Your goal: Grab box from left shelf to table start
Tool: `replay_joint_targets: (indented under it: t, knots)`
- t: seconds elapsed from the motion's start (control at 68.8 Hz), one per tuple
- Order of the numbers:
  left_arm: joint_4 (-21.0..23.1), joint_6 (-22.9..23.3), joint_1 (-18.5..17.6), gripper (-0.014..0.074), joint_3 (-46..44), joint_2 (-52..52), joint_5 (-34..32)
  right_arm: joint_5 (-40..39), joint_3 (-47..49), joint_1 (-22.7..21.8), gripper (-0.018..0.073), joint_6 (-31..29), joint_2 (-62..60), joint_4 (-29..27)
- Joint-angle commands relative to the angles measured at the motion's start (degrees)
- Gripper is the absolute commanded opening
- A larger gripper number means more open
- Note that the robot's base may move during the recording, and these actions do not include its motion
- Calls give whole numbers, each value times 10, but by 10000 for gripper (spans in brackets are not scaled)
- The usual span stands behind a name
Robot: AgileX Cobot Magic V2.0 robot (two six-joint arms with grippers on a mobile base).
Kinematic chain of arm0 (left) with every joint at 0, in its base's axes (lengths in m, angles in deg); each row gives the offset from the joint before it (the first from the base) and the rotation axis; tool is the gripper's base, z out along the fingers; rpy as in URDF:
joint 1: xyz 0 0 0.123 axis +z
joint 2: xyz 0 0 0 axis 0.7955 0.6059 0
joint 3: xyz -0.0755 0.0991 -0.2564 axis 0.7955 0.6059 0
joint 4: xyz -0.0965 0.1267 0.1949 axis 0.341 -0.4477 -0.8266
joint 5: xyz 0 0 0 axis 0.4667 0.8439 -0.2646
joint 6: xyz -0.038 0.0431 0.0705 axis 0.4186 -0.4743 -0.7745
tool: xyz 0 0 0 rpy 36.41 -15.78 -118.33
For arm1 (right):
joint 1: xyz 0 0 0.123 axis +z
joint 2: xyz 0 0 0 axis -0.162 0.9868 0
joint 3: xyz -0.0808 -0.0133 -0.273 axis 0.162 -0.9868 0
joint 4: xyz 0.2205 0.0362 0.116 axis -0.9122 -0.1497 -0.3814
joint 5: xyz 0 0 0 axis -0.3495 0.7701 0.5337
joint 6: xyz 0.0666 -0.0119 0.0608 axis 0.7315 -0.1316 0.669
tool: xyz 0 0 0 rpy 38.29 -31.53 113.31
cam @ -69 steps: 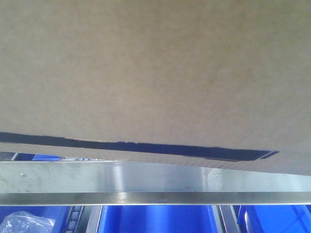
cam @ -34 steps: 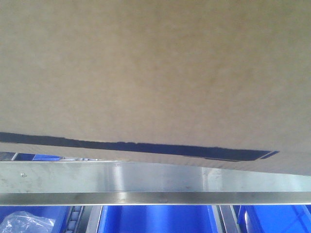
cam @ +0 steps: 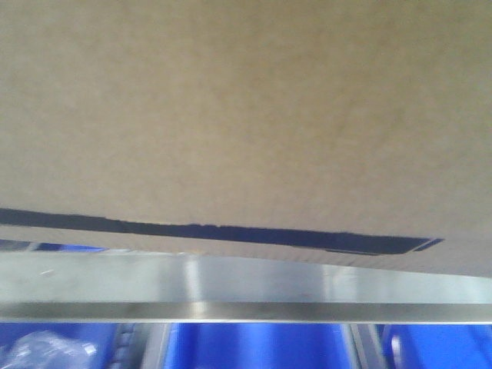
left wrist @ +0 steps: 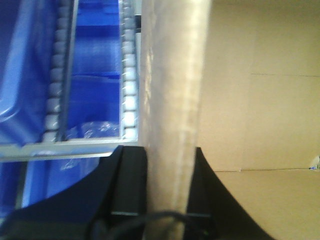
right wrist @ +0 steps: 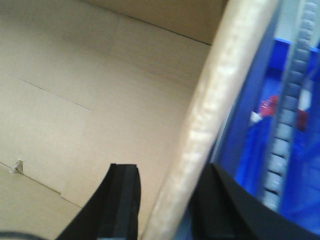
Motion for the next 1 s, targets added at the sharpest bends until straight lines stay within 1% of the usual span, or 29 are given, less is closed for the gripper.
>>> replay_joint_targets:
  t: [0.0,0.262,0.988]
  knots:
    - [94,2,-7,-99,-20,12,-73,-96,19,7,52,-37,0,-36]
    - [94,2,-7,-99,-20,31,-73,-96,19,7,52,-37,0,-36]
    - [94,2,-7,-99,-20,31,-73,-95,19,7,52,-37,0,-36]
